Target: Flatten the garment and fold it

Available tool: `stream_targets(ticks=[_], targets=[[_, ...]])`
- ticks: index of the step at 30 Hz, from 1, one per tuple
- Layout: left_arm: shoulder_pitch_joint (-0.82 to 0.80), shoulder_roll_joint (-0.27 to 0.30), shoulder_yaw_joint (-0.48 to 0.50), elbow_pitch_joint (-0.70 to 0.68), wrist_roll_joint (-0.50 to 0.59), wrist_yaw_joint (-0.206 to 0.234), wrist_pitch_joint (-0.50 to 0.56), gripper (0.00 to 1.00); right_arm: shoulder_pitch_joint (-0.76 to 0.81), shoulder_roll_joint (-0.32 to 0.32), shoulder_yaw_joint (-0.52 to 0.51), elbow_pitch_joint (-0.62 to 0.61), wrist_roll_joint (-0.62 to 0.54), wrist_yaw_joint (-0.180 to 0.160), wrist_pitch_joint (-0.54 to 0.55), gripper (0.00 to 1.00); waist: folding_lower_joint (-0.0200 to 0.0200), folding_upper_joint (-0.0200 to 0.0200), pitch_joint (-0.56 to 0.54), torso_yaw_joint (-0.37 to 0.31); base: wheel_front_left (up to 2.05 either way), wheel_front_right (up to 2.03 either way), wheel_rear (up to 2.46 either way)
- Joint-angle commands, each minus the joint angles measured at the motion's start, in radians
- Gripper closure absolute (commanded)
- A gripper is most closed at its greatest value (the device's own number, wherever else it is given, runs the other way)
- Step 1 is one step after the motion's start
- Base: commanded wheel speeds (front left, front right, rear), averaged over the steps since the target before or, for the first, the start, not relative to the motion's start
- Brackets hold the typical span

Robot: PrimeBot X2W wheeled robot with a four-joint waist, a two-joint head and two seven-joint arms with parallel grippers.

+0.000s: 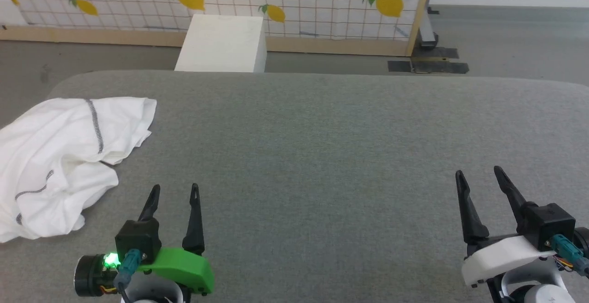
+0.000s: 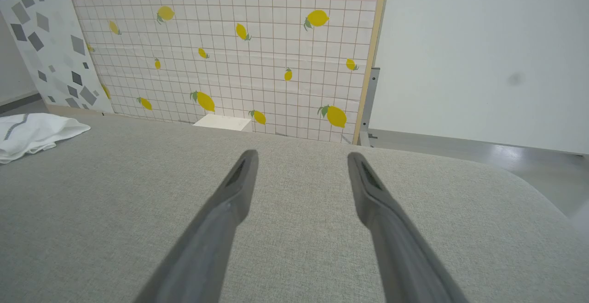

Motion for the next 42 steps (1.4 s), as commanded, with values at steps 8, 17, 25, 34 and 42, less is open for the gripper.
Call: stream_targets(ticks=[8, 17, 25, 34, 42], targets=[[0.017, -0.002, -0.011, -0.011, -0.022, 0.014, -0.026, 0.00, 0.015, 0.001, -0.005, -0.008, 0.018, -0.001, -0.025, 0.00, 0.0000, -0.0001, 0.007, 0.066, 0.00, 0.00, 0.00], [0.032, -0.002, -0.018, -0.017, -0.032, 0.022, -0.045, 0.00, 0.021, 0.001, 0.009, 0.009, 0.026, -0.001, -0.044, 0.00, 0.0000, -0.0001, 0.002, 0.127, 0.00, 0.00, 0.00], [0.042, -0.003, -0.019, -0.020, -0.036, 0.021, -0.061, 0.00, 0.019, 0.001, 0.025, 0.035, 0.027, -0.001, -0.060, 0.00, 0.0000, -0.0001, -0.007, 0.183, 0.00, 0.00, 0.00], [0.064, -0.003, -0.017, -0.025, -0.039, 0.019, -0.081, 0.00, 0.025, 0.001, 0.050, 0.054, 0.036, -0.001, -0.081, 0.00, 0.0000, -0.0001, -0.017, 0.258, 0.00, 0.00, 0.00], [0.079, -0.004, -0.016, -0.029, -0.042, 0.015, -0.098, 0.00, 0.032, 0.002, 0.069, 0.068, 0.045, -0.001, -0.097, 0.00, 0.0000, -0.0001, -0.017, 0.324, 0.00, 0.00, 0.00]])
